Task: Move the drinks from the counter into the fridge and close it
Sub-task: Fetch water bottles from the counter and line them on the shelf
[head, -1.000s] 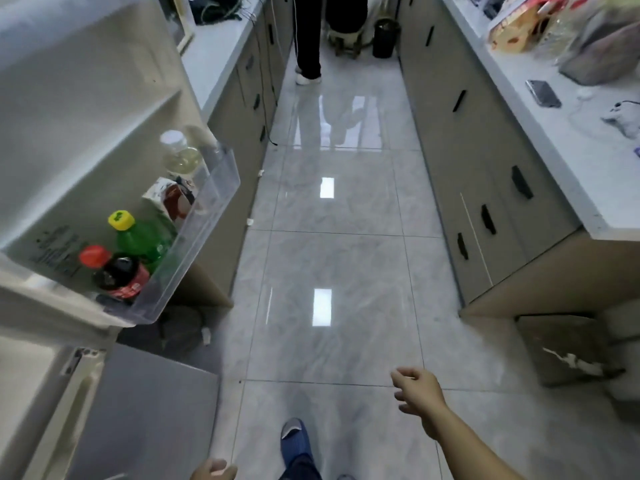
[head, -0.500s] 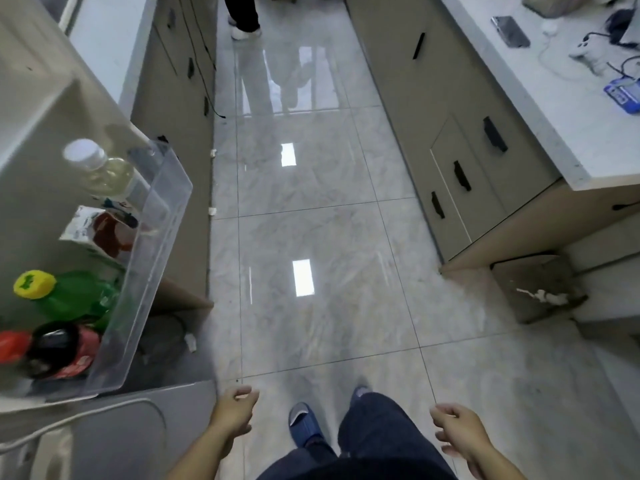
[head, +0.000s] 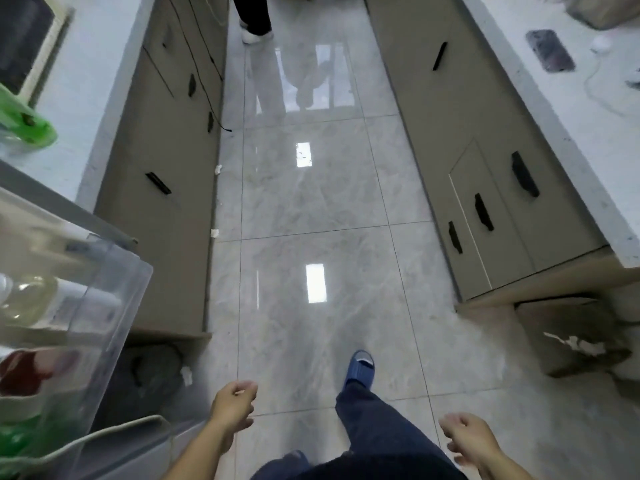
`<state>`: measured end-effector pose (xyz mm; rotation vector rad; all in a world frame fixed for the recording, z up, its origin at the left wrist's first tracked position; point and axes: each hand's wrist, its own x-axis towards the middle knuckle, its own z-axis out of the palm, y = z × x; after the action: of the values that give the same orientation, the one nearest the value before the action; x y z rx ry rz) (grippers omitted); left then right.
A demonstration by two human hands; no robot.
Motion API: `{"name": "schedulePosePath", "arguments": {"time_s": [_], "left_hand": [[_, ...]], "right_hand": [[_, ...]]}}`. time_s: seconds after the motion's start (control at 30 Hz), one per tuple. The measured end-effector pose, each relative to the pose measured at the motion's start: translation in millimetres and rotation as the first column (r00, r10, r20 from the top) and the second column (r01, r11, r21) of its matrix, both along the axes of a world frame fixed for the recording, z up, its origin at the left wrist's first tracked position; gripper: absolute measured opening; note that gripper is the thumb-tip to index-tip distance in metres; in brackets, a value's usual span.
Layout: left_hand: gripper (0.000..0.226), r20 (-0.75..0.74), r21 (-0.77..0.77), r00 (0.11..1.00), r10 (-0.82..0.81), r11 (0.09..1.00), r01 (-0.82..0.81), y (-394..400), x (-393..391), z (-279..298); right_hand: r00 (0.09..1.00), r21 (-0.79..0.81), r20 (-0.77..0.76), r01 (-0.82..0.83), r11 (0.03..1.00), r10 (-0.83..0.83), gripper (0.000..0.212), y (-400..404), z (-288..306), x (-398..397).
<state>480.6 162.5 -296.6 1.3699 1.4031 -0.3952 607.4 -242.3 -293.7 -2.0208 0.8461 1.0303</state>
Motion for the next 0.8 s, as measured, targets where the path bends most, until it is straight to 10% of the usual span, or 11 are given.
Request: {"name": "schedulePosePath", "arguments": {"time_s": [0.8], "left_hand": [[0.013, -0.098, 0.046, 0.892, 0.442, 0.897, -0.439, 63, 197, -19]], "right_hand": [[0.856, 0.172, 0.208, -0.508, 0.844, 0.473, 0.013, 269, 30, 418]]}}
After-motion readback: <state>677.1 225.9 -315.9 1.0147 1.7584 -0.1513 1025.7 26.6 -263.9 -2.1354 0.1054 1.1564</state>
